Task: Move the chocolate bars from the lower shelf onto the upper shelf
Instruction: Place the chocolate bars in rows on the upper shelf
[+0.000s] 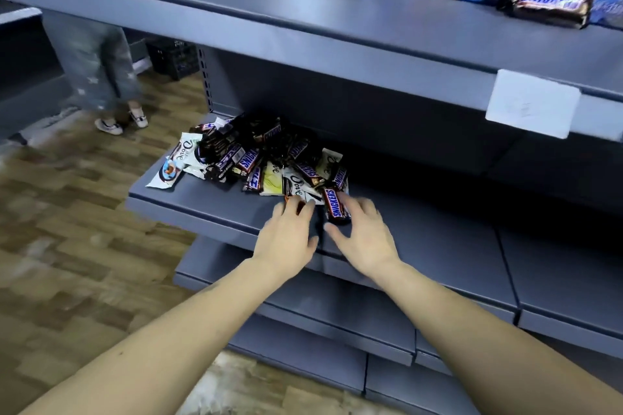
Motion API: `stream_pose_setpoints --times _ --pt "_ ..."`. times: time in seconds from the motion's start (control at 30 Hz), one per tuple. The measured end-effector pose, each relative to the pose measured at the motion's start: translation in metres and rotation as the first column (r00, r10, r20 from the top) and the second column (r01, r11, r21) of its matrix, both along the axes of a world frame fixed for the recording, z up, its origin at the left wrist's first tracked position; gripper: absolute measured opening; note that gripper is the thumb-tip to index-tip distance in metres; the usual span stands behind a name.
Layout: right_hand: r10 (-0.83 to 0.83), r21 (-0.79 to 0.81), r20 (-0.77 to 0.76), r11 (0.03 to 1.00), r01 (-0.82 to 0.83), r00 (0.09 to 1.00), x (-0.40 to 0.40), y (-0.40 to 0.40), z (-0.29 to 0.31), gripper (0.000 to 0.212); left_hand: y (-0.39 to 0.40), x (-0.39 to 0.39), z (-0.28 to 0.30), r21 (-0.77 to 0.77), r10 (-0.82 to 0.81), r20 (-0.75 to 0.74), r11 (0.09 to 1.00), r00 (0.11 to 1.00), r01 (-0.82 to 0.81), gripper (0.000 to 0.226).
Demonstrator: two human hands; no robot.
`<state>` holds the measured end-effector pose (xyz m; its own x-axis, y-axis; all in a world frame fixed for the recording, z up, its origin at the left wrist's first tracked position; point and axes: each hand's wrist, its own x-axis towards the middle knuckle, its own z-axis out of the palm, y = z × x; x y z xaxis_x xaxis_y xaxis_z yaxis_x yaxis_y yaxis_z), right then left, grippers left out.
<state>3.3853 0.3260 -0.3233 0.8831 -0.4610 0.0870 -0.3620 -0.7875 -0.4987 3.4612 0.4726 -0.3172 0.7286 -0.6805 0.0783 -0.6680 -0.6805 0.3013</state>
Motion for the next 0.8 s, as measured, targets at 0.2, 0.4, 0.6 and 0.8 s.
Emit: stream_pose_setpoints --times 0.2,0.4,0.6,0.8 --pt "-0.146 -0.010 0.096 0.989 0.147 0.985 0.017 -0.001 -0.015 0.053 -0.020 0.008 -0.001 0.026 0.054 0.076 0.998 0.996 -0.056 0.059" --pt "-0.157 0.062 0.220 0.987 0.147 0.963 0.004 -0.020 -0.025 0.034 -0.035 0.009 -0.001 0.109 0.056 0.111 0.992 0.992 -0.069 0.068" --pt "-0.128 0.130 0.192 0.986 0.104 0.973 -0.021 -0.036 -0.017 0.039 -0.054 -0.005 -0.006 0.109 0.094 0.195 0.987 0.976 -0.117 0.058" --pt "-0.205 0.297 0.158 0.943 0.151 0.966 -0.065 -0.053 -0.003 0.037 -0.074 -0.021 -0.012 0.115 -0.018 0.262 0.993 0.965 -0.013 0.063"
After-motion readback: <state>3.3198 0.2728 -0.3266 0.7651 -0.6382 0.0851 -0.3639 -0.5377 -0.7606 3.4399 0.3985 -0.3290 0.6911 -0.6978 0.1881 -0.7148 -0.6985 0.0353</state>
